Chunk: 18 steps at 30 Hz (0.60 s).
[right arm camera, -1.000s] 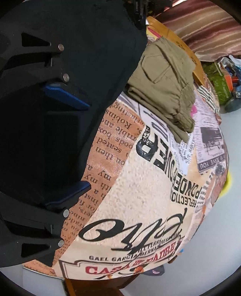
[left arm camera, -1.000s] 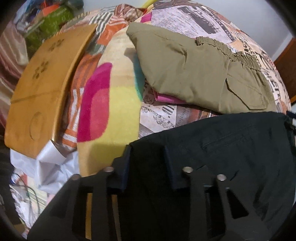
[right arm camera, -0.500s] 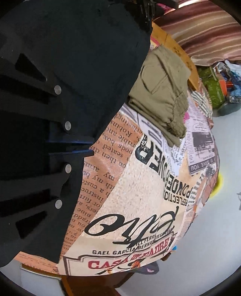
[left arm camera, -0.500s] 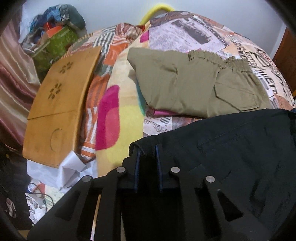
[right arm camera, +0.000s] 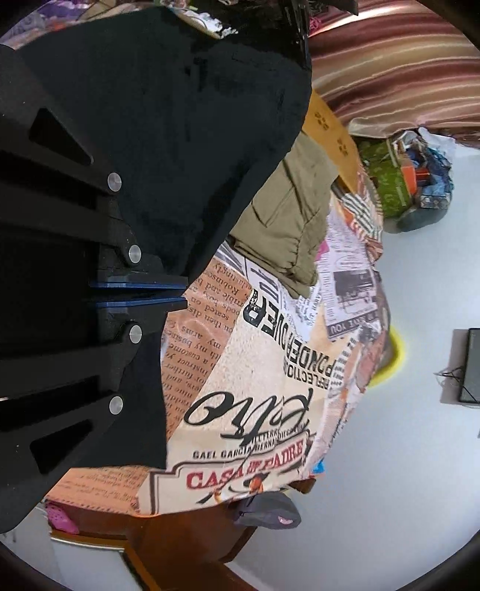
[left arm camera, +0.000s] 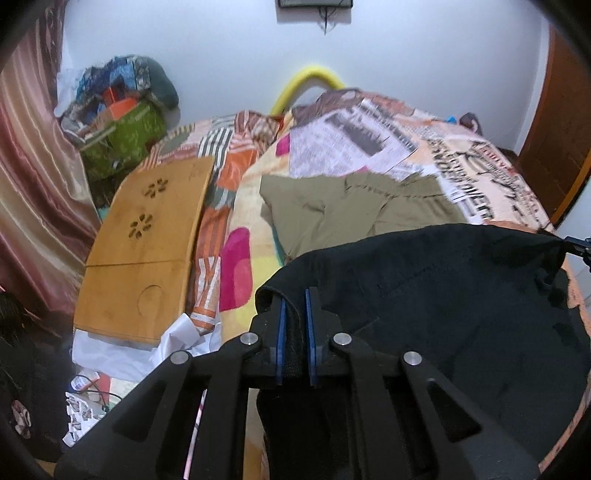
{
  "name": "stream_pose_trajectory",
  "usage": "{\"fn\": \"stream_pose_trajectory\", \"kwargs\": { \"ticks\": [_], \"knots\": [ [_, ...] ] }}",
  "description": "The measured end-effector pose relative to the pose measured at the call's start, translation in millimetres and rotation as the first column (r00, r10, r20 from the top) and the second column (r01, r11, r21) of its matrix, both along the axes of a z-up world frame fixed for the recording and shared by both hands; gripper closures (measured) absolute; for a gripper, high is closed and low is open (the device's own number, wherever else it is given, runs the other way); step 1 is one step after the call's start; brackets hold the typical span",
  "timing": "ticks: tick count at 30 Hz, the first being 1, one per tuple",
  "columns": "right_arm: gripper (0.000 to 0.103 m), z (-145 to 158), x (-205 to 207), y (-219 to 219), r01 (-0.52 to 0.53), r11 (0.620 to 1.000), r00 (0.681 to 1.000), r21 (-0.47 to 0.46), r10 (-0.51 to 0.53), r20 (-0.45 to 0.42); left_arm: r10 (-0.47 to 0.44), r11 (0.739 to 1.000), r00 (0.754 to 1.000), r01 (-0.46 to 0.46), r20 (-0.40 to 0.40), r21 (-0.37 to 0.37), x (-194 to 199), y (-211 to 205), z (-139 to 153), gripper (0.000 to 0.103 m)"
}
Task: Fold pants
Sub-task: 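Close the left tool on one waistband corner while the right tool grips the other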
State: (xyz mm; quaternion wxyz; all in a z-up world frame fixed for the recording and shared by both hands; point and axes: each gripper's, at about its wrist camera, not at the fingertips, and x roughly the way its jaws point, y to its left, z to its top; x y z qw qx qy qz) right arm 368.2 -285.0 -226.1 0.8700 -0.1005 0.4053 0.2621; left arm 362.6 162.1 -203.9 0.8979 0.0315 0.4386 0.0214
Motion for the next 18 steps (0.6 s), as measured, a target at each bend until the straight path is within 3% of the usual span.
{"fn": "stream_pose_trajectory", "kwargs": {
  "ticks": [8, 14, 16, 18],
  "knots": [
    [0.101, 35, -54, -23, 0.023, 0.998, 0.999, 0.066, -0.026, 0.045, -0.047, 0.998, 0.997, 0.049, 0.063, -0.027, -61, -18, 30, 0.095],
    [0.1, 37, -78, -16, -0.006, 1.0, 0.998, 0.017, 0.005, 0.068, -0.097, 0.995, 0.992, 0.099, 0.079, -0.014, -92, -36, 30, 0.095],
    [0.094, 29, -73, -9, -0.008, 1.0, 0.999, 0.0, 0.008, 0.053, -0.102, 0.995, 0.992, 0.103, 0.08, -0.007, -92, -39, 28, 0.095],
    [0.063, 19, -61, 0, -0.015, 1.0, 0.999, -0.013, 0.015, 0.036, -0.104, 0.995, 0.991, 0.104, 0.083, -0.005, -89, -40, 27, 0.095]
  ]
}}
